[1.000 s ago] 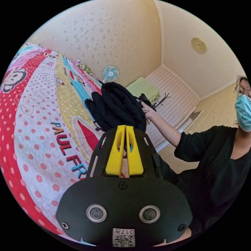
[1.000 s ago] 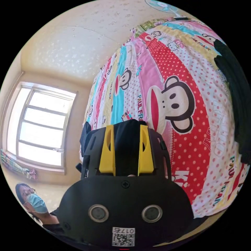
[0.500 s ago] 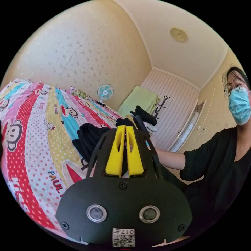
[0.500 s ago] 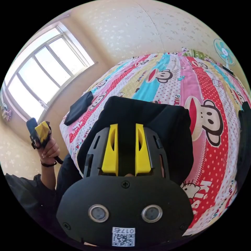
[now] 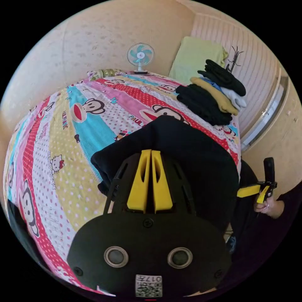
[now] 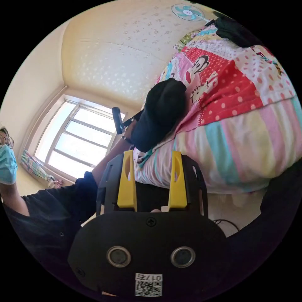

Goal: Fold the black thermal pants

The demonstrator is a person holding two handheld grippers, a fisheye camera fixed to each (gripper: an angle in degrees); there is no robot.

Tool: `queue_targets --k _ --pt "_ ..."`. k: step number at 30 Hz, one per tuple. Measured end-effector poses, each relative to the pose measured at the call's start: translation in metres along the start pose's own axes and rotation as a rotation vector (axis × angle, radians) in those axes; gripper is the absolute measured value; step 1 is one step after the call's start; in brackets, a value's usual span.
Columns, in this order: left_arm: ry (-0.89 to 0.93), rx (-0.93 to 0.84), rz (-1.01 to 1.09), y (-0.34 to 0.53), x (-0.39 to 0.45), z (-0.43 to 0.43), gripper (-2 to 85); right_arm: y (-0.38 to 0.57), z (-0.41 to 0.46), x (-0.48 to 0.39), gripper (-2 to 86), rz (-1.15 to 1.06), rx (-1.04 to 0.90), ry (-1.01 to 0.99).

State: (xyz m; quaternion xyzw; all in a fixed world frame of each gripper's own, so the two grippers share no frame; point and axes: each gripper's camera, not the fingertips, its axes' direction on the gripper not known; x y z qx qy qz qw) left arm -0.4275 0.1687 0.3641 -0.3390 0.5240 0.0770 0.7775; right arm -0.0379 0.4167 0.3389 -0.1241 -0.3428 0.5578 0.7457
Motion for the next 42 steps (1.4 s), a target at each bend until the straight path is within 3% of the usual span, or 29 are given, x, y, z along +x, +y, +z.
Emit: queue_targets --k 6,10,15,20,23,26,30,32,37,39,41,42 --pt "-0.043 -0.010 0.007 0.004 0.010 0.011 -1.0 -0.038 0.028 -0.016 19.4 -0.005 0.044 0.014" --pt "0.010 -0.001 -0.042 0.009 -0.002 0.014 -0.9 -0.053 0.035 -0.012 21.7 0.101 0.144 -0.097" --pt "0.071 0.027 -0.098 0.016 -0.017 0.019 -0.9 -0.060 0.035 -0.031 23.2 0.175 0.297 -0.014" --pt "0.069 0.073 -0.147 0.027 -0.017 0.016 -0.8 -0.093 0.043 -0.052 22.3 0.273 0.264 0.241" --pt "0.038 0.103 -0.175 0.035 -0.009 0.010 -0.9 -0.102 0.030 -0.037 20.5 0.405 0.266 0.206" --pt "0.021 0.150 -0.210 0.047 0.001 0.000 -0.9 -0.098 0.006 -0.016 17.7 0.403 0.203 0.085" --pt "-0.101 0.158 -0.058 0.055 0.049 -0.021 -0.9 -0.078 -0.047 0.003 14.6 0.438 0.121 -0.134" --pt "-0.219 0.143 0.126 0.064 0.093 -0.040 -0.8 -0.071 -0.079 -0.003 14.0 0.415 0.087 -0.139" --pt "-0.336 0.250 0.238 0.108 0.118 -0.076 -0.6 -0.041 -0.172 -0.039 13.4 0.266 0.046 -0.051" --pt "-0.369 0.293 0.155 0.123 0.106 -0.082 -0.7 -0.030 -0.206 -0.057 13.3 0.197 0.041 -0.011" --pt "-0.488 0.298 -0.151 0.137 0.067 -0.087 -0.9 -0.032 -0.232 -0.066 13.2 0.175 0.057 -0.036" --pt "-0.470 0.312 -0.200 0.139 0.057 -0.090 -0.9 -0.041 -0.246 -0.075 13.2 0.153 0.064 -0.041"
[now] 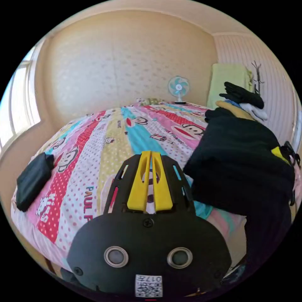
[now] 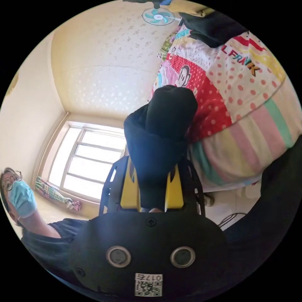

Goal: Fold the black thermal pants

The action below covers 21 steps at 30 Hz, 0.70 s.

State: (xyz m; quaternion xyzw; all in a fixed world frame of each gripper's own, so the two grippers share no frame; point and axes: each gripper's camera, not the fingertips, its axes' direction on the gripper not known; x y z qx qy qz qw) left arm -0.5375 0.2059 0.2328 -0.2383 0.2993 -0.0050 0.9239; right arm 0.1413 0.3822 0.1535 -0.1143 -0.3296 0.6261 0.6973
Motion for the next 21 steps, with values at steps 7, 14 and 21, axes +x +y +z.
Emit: queue_targets --k 7,14,21 --pt "0.265 -0.450 -0.181 -0.039 -0.068 0.083 -1.0 -0.111 -0.016 -0.125 13.4 -0.340 0.022 0.107" --pt "0.535 -0.406 -0.397 -0.038 -0.138 0.085 -1.0 -0.230 -0.046 -0.091 13.3 -0.177 0.364 -0.105" --pt "0.627 -0.383 -0.468 -0.046 -0.169 0.082 -1.0 -0.174 -0.034 0.161 12.1 0.247 0.587 0.213"
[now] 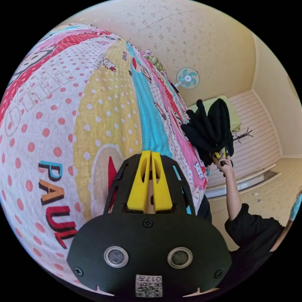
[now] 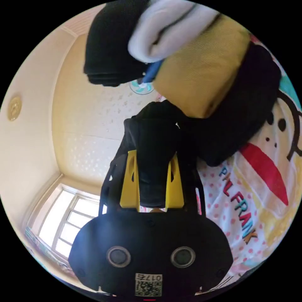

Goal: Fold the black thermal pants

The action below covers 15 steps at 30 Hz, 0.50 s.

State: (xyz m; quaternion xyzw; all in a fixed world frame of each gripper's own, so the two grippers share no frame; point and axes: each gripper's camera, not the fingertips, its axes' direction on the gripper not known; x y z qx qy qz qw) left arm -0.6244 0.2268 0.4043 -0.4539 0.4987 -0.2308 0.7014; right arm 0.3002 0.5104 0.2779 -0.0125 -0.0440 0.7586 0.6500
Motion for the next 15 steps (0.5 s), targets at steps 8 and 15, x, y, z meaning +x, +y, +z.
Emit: queue_targets --k 8,15 --pt "0.040 0.004 -0.021 -0.016 -0.004 -0.023 -1.0 0.094 -0.010 0.001 3.1 -0.255 0.027 0.221" --pt "0.036 0.008 -0.022 -0.026 0.000 -0.039 -1.0 0.111 0.152 -0.112 1.1 -0.882 -0.067 0.592"
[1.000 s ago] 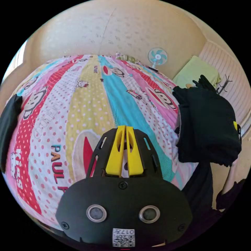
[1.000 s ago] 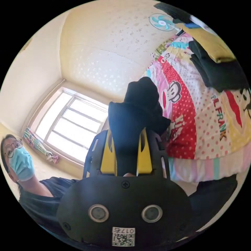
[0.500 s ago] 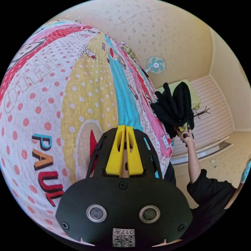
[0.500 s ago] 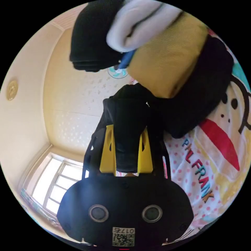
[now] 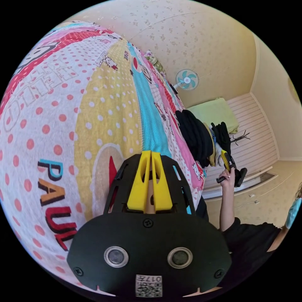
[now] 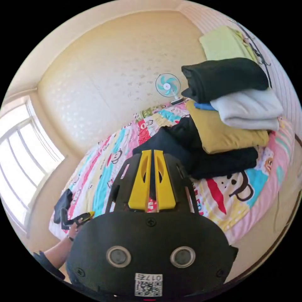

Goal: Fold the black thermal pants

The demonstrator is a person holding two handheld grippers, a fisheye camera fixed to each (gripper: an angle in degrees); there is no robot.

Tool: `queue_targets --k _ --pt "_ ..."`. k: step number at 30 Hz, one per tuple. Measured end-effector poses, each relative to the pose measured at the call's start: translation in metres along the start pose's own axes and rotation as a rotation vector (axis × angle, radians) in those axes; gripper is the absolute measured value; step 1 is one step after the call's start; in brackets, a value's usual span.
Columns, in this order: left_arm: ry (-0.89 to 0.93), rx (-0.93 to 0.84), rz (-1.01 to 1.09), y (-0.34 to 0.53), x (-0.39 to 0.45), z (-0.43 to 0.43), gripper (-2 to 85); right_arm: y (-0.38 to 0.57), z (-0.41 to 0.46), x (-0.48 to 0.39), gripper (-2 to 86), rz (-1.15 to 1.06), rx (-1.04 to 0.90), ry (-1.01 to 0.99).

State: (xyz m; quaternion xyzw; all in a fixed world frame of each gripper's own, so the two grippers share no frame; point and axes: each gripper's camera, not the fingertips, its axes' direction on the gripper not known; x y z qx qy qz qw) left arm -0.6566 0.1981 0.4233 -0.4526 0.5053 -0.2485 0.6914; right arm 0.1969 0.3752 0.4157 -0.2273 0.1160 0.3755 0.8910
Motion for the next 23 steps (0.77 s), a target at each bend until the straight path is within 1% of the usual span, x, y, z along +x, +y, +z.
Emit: queue_targets --k 1,2,3,4,5,6,7,8,10,11,12,13,14,15,16,17,18,20,22,23 --pt "-0.005 0.001 0.002 -0.001 0.002 -0.003 -1.0 -0.002 0.034 -0.008 1.0 -0.046 -0.106 0.071" --pt "-0.009 0.002 0.003 -0.003 0.003 -0.005 -1.0 0.009 0.108 -0.023 0.7 -0.174 -0.306 0.210" --pt "-0.010 0.002 0.003 -0.004 0.004 -0.006 -1.0 0.034 0.154 -0.041 0.6 -0.307 -0.362 0.375" --pt "-0.009 0.003 0.002 -0.005 0.005 -0.009 -1.0 0.045 0.167 -0.054 0.5 -0.377 -0.353 0.451" --pt "-0.004 0.004 0.000 -0.006 0.005 -0.011 -1.0 0.061 0.188 -0.086 0.5 -0.511 -0.362 0.604" --pt "0.000 0.004 -0.001 -0.007 0.005 -0.013 -1.0 0.074 0.210 -0.117 0.4 -0.643 -0.440 0.762" --pt "0.009 0.005 -0.005 -0.008 0.004 -0.015 -1.0 0.078 0.218 -0.130 0.3 -0.679 -0.472 0.824" --pt "0.014 0.006 -0.007 -0.010 0.004 -0.017 -1.0 0.081 0.221 -0.151 0.3 -0.665 -0.488 0.879" --pt "0.014 0.007 -0.007 -0.012 0.005 -0.020 -1.0 0.086 0.197 -0.182 0.2 -0.580 -0.358 0.763" --pt "0.014 0.008 -0.006 -0.013 0.006 -0.023 -1.0 0.095 0.173 -0.208 0.2 -0.554 -0.251 0.622" --pt "0.016 0.009 -0.006 -0.013 0.006 -0.024 -1.0 0.108 0.155 -0.235 0.2 -0.575 -0.196 0.460" --pt "0.024 0.012 -0.009 -0.015 0.005 -0.026 -1.0 0.114 0.150 -0.250 0.2 -0.601 -0.197 0.376" --pt "0.041 0.017 -0.014 -0.015 0.004 -0.028 -1.0 0.129 0.149 -0.282 0.2 -0.695 -0.265 0.216" --pt "0.051 0.021 -0.014 -0.015 0.004 -0.030 -1.0 0.150 0.164 -0.316 0.2 -0.829 -0.417 0.091" --pt "0.073 0.033 -0.015 -0.015 0.002 -0.033 -1.0 0.165 0.178 -0.333 0.3 -0.896 -0.528 0.048" --pt "0.089 0.041 -0.018 -0.015 0.000 -0.036 -0.9 0.201 0.217 -0.360 0.3 -1.011 -0.776 0.005" --pt "0.094 0.042 -0.020 -0.016 0.000 -0.036 -0.9 0.246 0.266 -0.379 0.3 -1.105 -0.972 0.040" --pt "0.113 0.049 -0.025 -0.018 0.000 -0.040 -0.8 0.279 0.301 -0.396 0.4 -1.209 -0.943 0.128" --pt "0.099 0.072 -0.041 -0.017 0.002 -0.046 -0.4 0.277 0.321 -0.406 0.5 -1.167 -1.040 0.165" --pt "0.089 0.111 -0.052 -0.013 0.003 -0.053 0.1 0.279 0.336 -0.412 0.5 -1.154 -1.099 0.185"
